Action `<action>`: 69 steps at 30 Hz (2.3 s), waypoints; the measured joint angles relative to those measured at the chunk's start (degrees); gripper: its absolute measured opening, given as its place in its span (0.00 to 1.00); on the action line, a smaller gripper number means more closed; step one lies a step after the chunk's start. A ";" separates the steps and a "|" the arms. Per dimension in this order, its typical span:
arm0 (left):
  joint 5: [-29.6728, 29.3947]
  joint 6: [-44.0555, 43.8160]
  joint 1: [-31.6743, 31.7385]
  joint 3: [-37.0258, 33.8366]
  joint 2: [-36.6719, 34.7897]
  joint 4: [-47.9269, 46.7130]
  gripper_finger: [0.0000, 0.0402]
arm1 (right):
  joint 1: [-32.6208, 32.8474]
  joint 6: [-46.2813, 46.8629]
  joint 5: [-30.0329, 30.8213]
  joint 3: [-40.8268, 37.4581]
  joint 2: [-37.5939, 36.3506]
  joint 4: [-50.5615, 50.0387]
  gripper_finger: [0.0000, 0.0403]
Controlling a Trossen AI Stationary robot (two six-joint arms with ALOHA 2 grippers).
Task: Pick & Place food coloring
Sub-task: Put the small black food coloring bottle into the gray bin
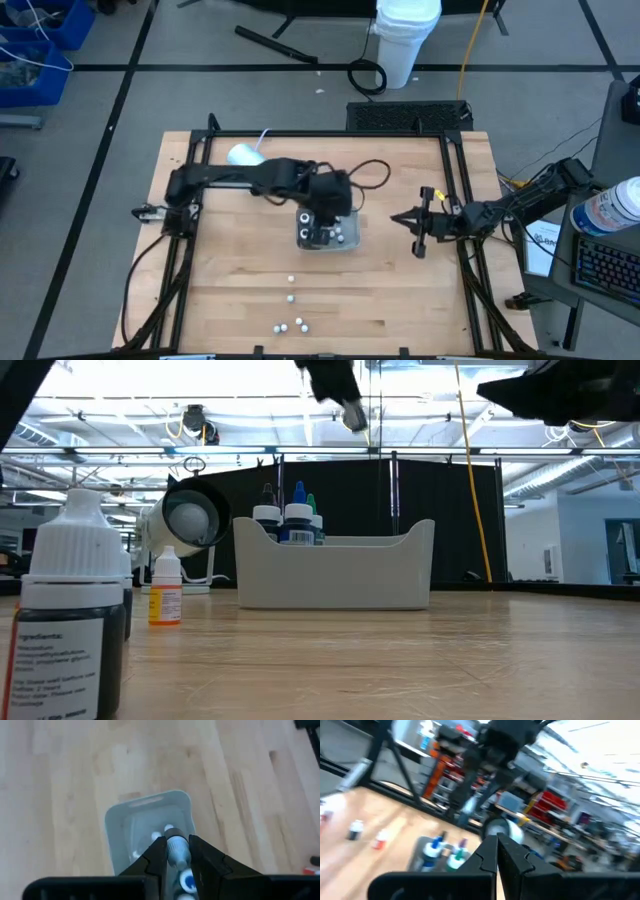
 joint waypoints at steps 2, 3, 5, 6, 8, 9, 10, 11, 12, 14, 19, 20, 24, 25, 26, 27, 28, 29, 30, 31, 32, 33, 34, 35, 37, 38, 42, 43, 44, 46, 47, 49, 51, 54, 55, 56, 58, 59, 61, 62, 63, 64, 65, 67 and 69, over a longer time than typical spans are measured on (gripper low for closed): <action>1.47 2.63 0.97 0.00 2.00 1.51 0.18 | -0.01 -1.26 2.63 0.00 -0.29 0.16 0.00; 2.22 3.94 1.31 0.00 3.16 1.97 0.18 | -0.01 -1.58 3.31 0.00 -0.35 0.22 0.00; 3.39 6.58 1.63 -0.04 5.45 2.46 0.18 | -0.03 -1.64 3.43 0.00 -0.37 0.12 0.00; 3.32 7.60 1.64 -0.05 6.62 3.39 0.18 | -0.03 -1.82 3.41 0.00 -0.38 0.12 0.00; 3.19 8.88 1.61 -0.07 8.45 5.14 0.18 | -0.01 -2.69 3.41 0.00 -0.39 0.10 0.00; 2.93 9.14 1.59 -0.07 9.22 5.55 0.18 | -0.01 -2.97 3.42 0.00 -0.39 0.04 0.00; 1.93 9.22 1.57 -0.07 9.61 6.09 0.18 | -0.01 -3.06 3.41 0.00 -0.39 0.03 0.00; 0.81 9.25 1.51 -0.06 10.29 6.90 0.18 | -0.01 -3.08 3.41 0.00 -0.40 0.03 0.00; 0.01 9.25 1.51 -0.04 10.86 7.48 0.18 | -0.01 -3.09 3.40 0.00 -0.44 0.03 0.00; -1.91 9.27 1.57 -0.07 11.89 7.28 0.18 | -0.01 -3.30 3.38 0.00 -0.42 -0.12 0.00; -3.54 9.16 1.65 -0.07 13.39 8.04 0.18 | -0.01 -3.30 3.32 0.00 -0.42 -0.93 0.00; -4.04 9.13 1.62 -0.07 13.53 8.11 0.18 | -0.01 -3.30 3.30 0.00 -0.42 -1.08 0.00; -4.18 7.87 1.73 -0.04 14.19 11.08 0.18 | -0.01 -3.04 3.26 0.00 -0.42 -1.13 0.00; -4.29 7.81 1.79 -0.04 14.36 11.04 0.18 | -0.01 -2.89 3.24 0.00 -0.42 -1.11 0.00; -4.32 7.80 1.85 -0.06 14.45 10.71 0.18 | -0.01 -2.87 3.23 0.00 -0.42 -1.07 0.00; -4.30 7.83 1.92 -0.07 14.59 10.04 0.18 | -0.01 -2.86 3.23 0.00 -0.42 -1.16 0.00; -4.44 7.76 1.92 -0.07 14.73 10.17 0.18 | -0.01 -2.86 3.23 0.00 -0.42 -1.19 0.00; -4.59 7.65 1.92 -0.07 14.81 10.38 0.18 | -0.01 -2.83 3.23 0.00 -0.42 -1.17 0.00; -5.02 7.32 1.89 -0.07 14.88 10.05 0.18 | -0.01 -2.82 3.23 0.00 -0.42 -1.17 0.00; -5.77 7.15 1.86 -0.07 14.90 9.29 0.18 | -0.01 -2.81 3.23 0.00 -0.42 -1.17 0.00; -6.44 6.89 1.85 -0.07 14.90 8.43 0.18 | -0.01 -2.80 3.23 0.00 -0.42 -1.17 0.00; -6.91 6.78 1.81 -0.07 14.90 8.18 0.18 | -0.01 -2.75 3.23 0.00 -0.42 -1.17 0.00; -7.37 6.72 1.77 -0.07 14.90 7.46 0.18 | -0.01 -2.75 3.23 0.00 -0.42 -1.17 0.00; -7.85 6.41 1.77 -0.07 14.90 6.28 0.18 | -0.01 -2.75 3.23 0.00 -0.42 -1.21 0.00; -9.20 5.76 1.77 -0.07 14.90 3.98 0.18 | -0.01 -2.66 3.23 0.00 -0.42 -1.33 0.00; -9.63 5.28 1.78 -0.07 14.90 3.41 0.18 | -0.01 -2.66 3.23 0.00 -0.42 -1.41 0.00; -9.84 4.57 1.81 -0.07 14.90 2.25 0.18 | -0.01 -2.73 3.23 0.00 -0.42 -1.97 0.00; -9.88 4.56 1.81 -0.07 14.90 2.40 0.18 | -0.01 -2.73 3.23 0.00 -0.42 -2.04 0.00; -9.88 4.39 1.81 -0.07 14.90 2.53 0.18 | -0.01 -2.75 3.23 0.00 -0.42 -2.06 0.00; -9.88 3.75 1.81 -0.07 14.90 3.05 0.18 | -0.01 -2.75 3.23 0.00 -0.42 -2.05 0.00; -9.88 3.51 1.81 -0.07 14.90 3.07 0.18 | -0.01 -2.75 3.23 0.00 -0.42 -2.07 0.00; -9.86 2.94 1.81 -0.07 15.08 2.99 0.18 | -0.01 -2.78 3.23 0.00 -0.42 -2.05 0.00; -9.87 2.66 1.78 -0.04 15.94 4.05 0.18 | -0.01 -2.79 3.23 0.00 -0.42 -2.07 0.00; -11.12 2.42 1.75 -0.09 17.58 3.44 0.18 | -0.01 -2.82 3.23 0.00 -0.44 -2.26 0.00; -11.67 2.22 1.75 -0.15 17.82 2.93 0.18 | -0.01 -2.82 3.23 0.00 -0.50 -2.56 0.00; -12.09 1.83 1.75 -0.21 17.89 2.65 0.18 | -0.01 -2.83 3.23 0.00 -0.52 -2.69 0.00; -12.26 1.55 1.75 -0.19 17.72 3.29 0.18 | -0.01 -2.82 3.21 0.00 -0.55 -2.60 0.00; -12.31 1.44 1.72 -0.10 17.55 3.49 0.18 | -0.01 -2.83 3.21 0.00 -0.57 -2.78 0.00; -12.59 1.25 1.59 -0.07 17.53 3.50 0.18 | -0.01 -2.82 3.21 0.00 -0.59 -2.86 0.00; -12.89 1.03 1.49 -0.07 17.61 3.27 0.18 | -0.01 -2.84 3.21 0.00 -0.59 -2.88 0.00; -13.26 0.67 1.35 -0.08 17.70 3.15 0.18 | -0.01 -2.84 3.21 0.00 -0.59 -2.90 0.00; -13.29 0.43 1.18 -0.09 17.72 3.16 0.18 | -0.01 -2.83 3.21 0.00 -0.59 -2.90 0.00; -13.31 0.33 0.97 -0.09 17.72 3.19 0.18 | 0.00 -2.84 3.21 0.00 -0.59 -2.90 0.00; -13.36 0.39 0.53 -0.09 17.65 3.31 0.18 | 0.00 -2.84 3.21 0.00 -0.59 -2.89 0.00; -14.03 0.41 0.21 -0.09 17.65 3.53 0.18 | 0.00 -2.84 3.21 0.00 -0.59 -2.90 0.00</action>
